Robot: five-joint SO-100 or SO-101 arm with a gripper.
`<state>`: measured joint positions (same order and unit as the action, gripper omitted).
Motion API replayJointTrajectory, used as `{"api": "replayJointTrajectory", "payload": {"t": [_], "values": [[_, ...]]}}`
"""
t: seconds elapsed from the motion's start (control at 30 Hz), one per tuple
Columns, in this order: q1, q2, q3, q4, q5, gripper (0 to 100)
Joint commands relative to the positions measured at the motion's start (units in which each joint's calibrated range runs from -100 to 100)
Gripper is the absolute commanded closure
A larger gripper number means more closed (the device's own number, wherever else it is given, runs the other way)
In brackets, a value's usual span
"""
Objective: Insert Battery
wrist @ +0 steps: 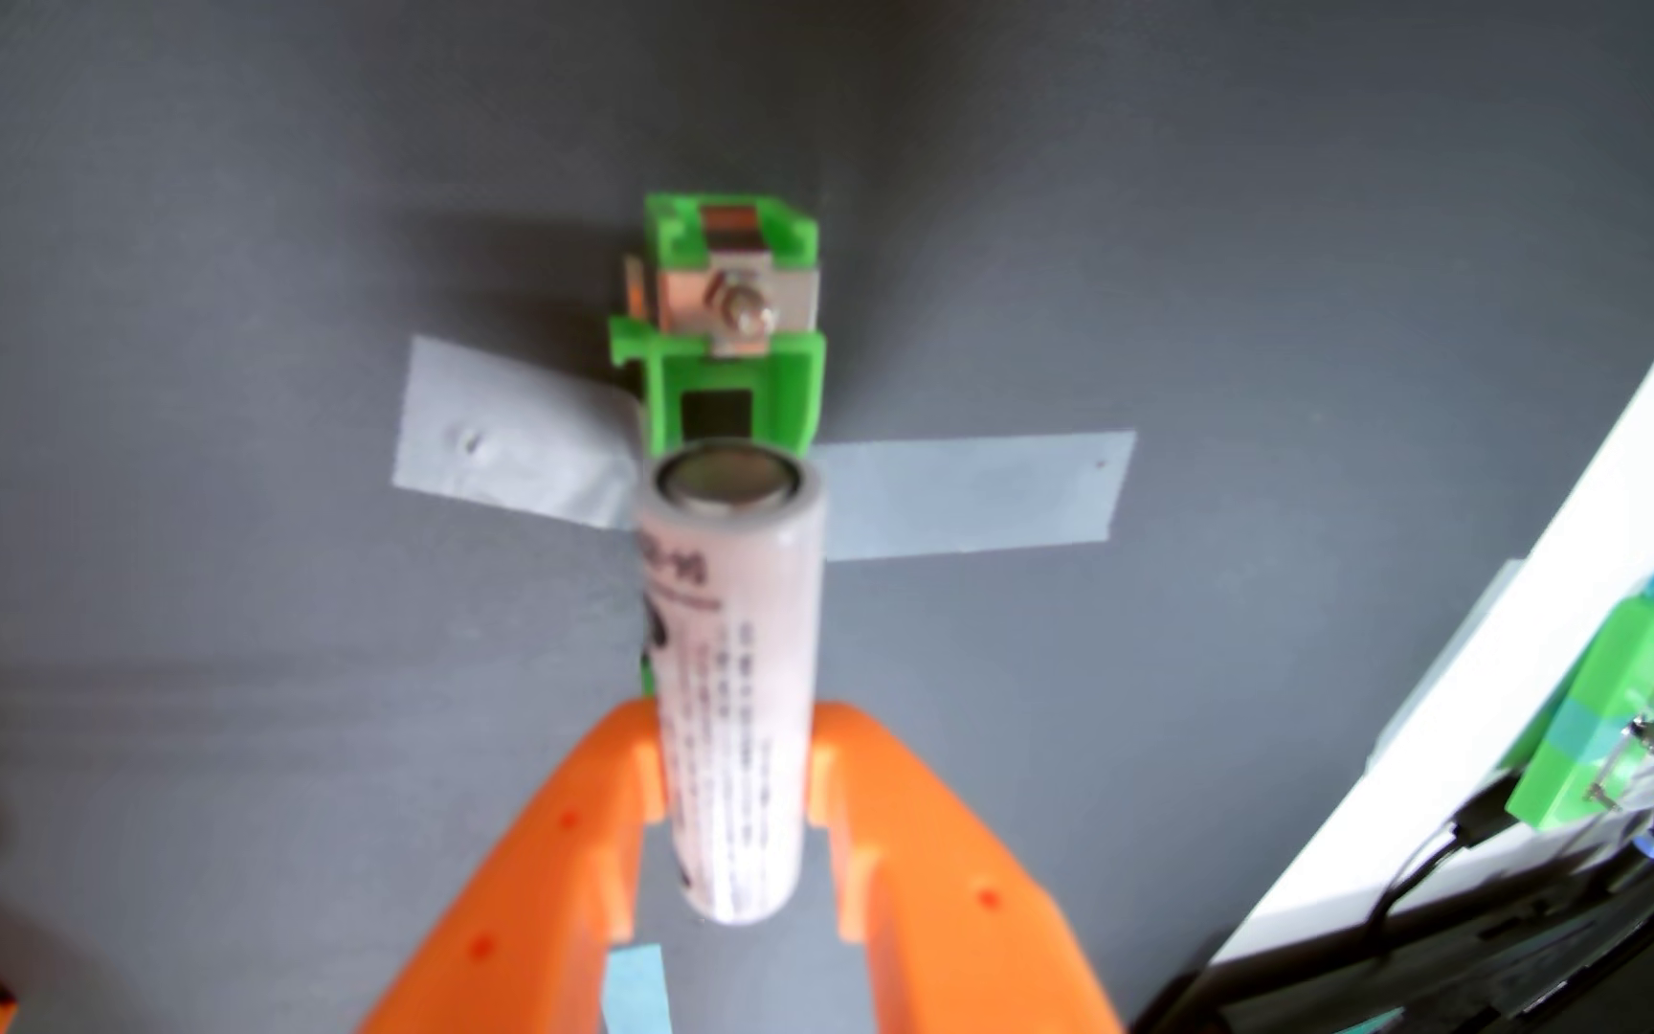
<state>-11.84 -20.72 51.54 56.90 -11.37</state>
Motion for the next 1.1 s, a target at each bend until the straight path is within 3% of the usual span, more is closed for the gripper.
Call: {"api": "replayJointTrajectory", "payload": {"t": [0.0,0.87,1.07], "values": [[0.15,-0.84,0.74,-2.46,0.24,98],[0.62,-0.92,1.73,-3.22,1.07,98],[0.62,-0.92,4.61,-8.39,1.22,98]]}}
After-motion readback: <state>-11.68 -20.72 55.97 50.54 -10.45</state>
